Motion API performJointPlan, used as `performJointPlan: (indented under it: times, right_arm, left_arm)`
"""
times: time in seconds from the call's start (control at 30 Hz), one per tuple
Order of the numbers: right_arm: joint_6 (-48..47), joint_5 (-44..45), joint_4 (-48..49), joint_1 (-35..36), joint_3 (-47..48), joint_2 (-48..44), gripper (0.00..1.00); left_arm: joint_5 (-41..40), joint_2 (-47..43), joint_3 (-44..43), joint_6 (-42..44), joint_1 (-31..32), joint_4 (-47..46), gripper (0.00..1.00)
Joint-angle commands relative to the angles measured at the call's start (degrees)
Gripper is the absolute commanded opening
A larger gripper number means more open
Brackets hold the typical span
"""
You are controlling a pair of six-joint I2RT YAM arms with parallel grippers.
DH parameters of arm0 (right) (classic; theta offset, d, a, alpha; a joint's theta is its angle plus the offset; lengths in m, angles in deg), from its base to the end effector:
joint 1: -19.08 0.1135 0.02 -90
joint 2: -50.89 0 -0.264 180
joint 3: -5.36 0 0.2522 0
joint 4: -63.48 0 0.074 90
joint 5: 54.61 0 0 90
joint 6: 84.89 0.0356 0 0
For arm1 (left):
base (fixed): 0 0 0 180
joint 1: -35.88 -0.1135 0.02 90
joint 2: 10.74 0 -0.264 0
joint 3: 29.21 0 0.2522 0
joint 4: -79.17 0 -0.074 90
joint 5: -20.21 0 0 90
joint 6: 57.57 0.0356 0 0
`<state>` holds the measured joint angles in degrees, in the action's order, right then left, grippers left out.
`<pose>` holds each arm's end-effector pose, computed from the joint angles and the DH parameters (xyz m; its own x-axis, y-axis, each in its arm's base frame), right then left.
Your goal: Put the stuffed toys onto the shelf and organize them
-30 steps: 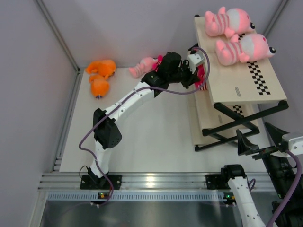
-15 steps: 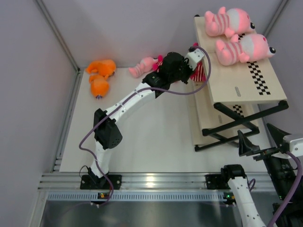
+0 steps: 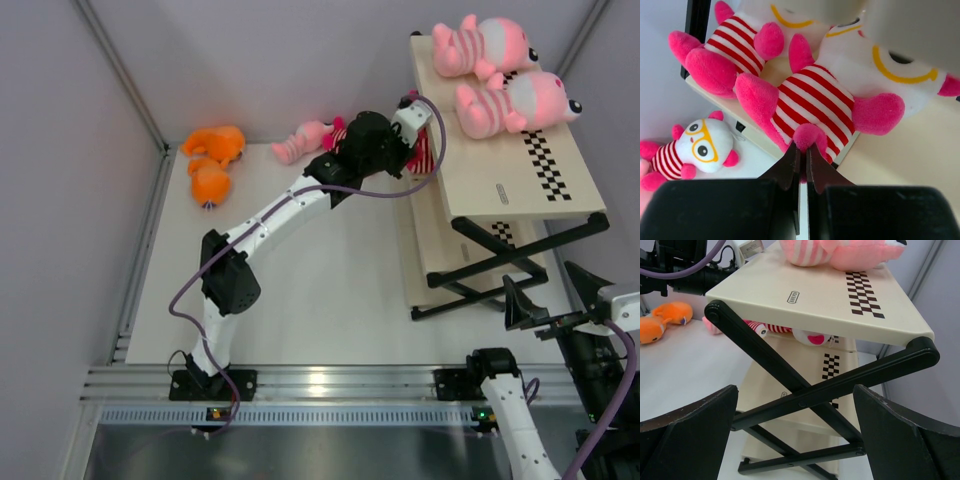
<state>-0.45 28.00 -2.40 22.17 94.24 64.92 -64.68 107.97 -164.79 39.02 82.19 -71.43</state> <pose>-0.0624 0.0012 0.4380 0.1724 -0.0869 -0.9812 -0.1644 0.9796 -0.1157 0.3396 -0.3601 0.3945 -0.0593 0.2276 -0.9720 0.7923 0.6030 0.0928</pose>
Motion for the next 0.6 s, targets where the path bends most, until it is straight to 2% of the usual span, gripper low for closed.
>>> performJointPlan:
  times: [0.0,0.2,0.23,0.27,0.3,0.33,0.37,0.47,0.57]
  right_arm:
    - [-0.1,0.5,-0.4,-0.4,0.9,-0.4,0.99]
    - [-0.9,1.3,-1.2,-0.4,2.1,-0.4,0.99]
    - [-0.9,1.2,-1.3,-0.4,1.9,-0.4,0.99]
    - [-0.7,1.2,-1.2,-0.4,1.8,-0.4,0.99]
    - [-0.7,0.8,-1.0,-0.4,1.6,-0.4,0.99]
    - [-0.5,0.6,-1.0,-0.4,1.3,-0.5,0.99]
    - [-0.4,0.5,-0.9,-0.5,1.2,-0.4,1.00]
    - [-0.2,0.1,-0.9,-0.4,1.3,-0.5,1.00]
    - [-0.2,0.0,-0.7,-0.4,1.7,-0.8,0.99]
  left_arm:
    - [0.9,1.7,-3.9,-2.5,0.5,-1.8,0.00]
    - [0.9,-0.7,-1.4,-2.9,0.5,-1.8,0.00]
    - [1.2,-1.1,-1.1,-3.0,0.5,-1.7,0.04]
    - [1.4,-1.5,-1.1,-3.1,0.5,-0.8,0.13]
    - [1.5,-2.3,-1.1,-3.3,0.5,-0.4,0.22]
    - [1.5,-2.7,-1.1,-3.8,0.5,0.0,0.39]
    - [1.5,-3.2,-1.1,-3.9,0.5,1.0,0.45]
    - [1.1,-5.5,-1.0,-4.1,0.4,3.2,0.61]
    - [-0.2,-8.2,0.0,-3.2,0.1,4.7,0.63]
